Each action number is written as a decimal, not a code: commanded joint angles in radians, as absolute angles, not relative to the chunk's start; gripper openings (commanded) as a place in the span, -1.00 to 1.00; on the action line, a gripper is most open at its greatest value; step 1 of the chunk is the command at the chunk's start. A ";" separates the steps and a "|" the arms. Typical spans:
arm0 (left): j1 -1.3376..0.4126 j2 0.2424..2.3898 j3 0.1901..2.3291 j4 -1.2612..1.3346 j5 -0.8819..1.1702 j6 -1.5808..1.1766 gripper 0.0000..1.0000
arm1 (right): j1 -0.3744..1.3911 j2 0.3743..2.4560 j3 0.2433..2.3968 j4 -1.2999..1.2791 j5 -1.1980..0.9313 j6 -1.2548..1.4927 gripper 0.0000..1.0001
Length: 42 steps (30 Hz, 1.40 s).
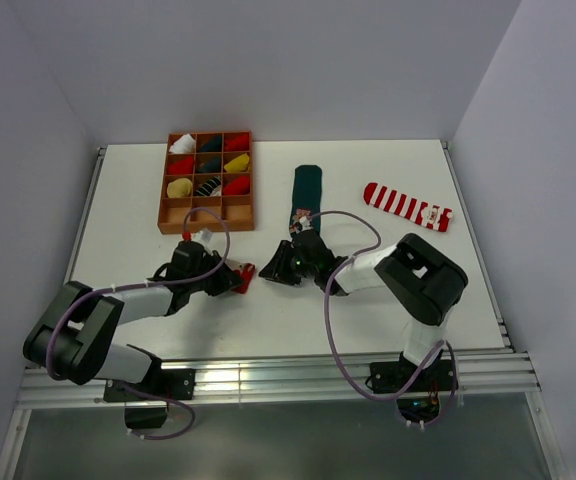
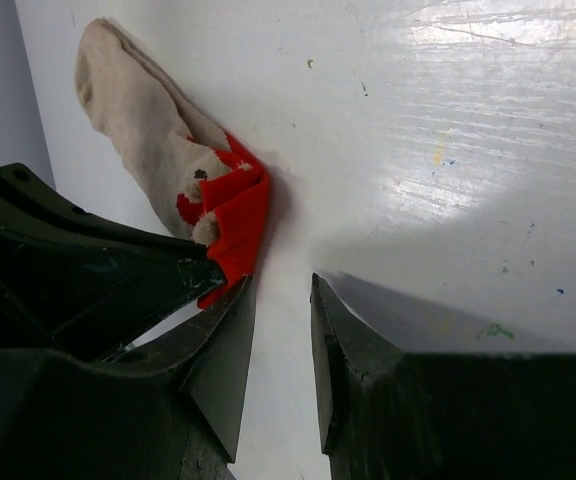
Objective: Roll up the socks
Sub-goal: Roll the sock at the center of the board.
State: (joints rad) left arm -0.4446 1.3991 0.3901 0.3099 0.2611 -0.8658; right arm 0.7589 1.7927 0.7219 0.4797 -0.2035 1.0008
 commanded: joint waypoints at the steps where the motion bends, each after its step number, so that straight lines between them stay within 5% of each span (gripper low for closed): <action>1: -0.428 1.420 0.351 0.298 0.310 -0.888 -0.99 | 0.753 1.822 0.770 0.523 -0.187 0.980 -0.28; 36: -0.370 1.483 0.319 0.357 0.367 -0.911 -0.99 | 0.781 2.032 0.983 0.359 -0.229 0.936 -0.14; 42: -0.367 1.488 0.316 0.364 0.367 -0.914 -0.99 | 0.785 2.054 0.994 0.333 -0.232 0.931 -0.35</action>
State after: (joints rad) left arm -0.3687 1.4578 0.3462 0.4370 0.3893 -0.9352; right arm 0.7742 2.0079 0.9890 0.4313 -0.2630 0.9646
